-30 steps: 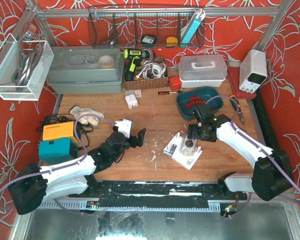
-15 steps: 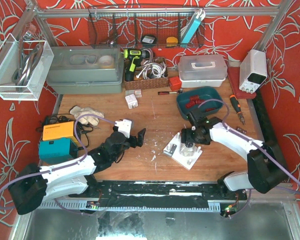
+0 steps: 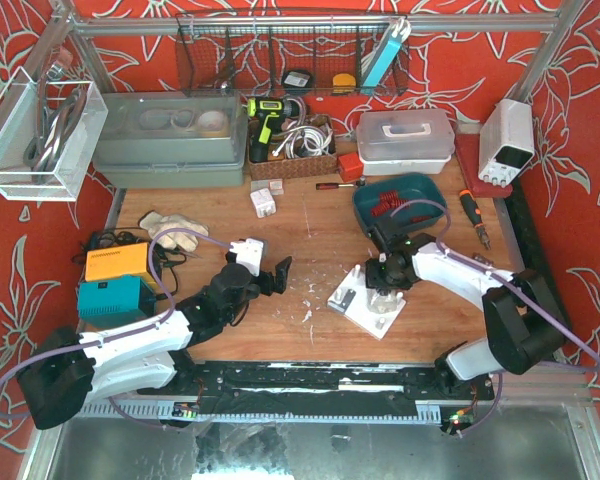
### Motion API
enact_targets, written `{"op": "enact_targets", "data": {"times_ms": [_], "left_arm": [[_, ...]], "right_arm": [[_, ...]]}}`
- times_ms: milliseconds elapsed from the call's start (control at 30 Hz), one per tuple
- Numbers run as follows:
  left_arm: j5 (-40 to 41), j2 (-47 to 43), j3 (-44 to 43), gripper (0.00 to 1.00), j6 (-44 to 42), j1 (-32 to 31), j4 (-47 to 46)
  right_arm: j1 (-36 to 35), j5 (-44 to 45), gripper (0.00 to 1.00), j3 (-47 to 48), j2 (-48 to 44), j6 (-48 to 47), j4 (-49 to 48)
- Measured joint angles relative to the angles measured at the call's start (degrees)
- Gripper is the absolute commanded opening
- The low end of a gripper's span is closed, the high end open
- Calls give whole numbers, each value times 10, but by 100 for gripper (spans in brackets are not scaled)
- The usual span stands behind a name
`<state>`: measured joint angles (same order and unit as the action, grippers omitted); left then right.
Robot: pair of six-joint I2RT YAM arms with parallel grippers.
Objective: Install the large spring
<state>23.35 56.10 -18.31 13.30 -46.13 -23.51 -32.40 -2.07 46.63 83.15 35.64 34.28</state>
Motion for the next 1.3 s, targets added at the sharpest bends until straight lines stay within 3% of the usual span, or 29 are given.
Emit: {"op": "enact_targets", "data": {"times_ms": [300,467,600,800,900,1200,1300], "left_arm": [[0,22,0,100,0,0,1],[0,22,0,100,0,0,1],[-1,22,0,100,0,0,1],[-11,19,0,100,0,0,-2],[-59,11,9,100,-6,0,-26],[-231,37,25,100,-24,-1,-101],[-256,55,21,100,-28,-4,-101]], "right_arm": [[21,71,48,15,-108,12,15],[107,128,48,13,-218,19,-8],[188,186,49,-5,-250,14,-47],[271,219,46,-9,-152,-37,-88],[316,212,47,16,-67,-56,-90],[349,181,71,114,106,-82,-90],[354,184,85,118,133,-81,-84]]}}
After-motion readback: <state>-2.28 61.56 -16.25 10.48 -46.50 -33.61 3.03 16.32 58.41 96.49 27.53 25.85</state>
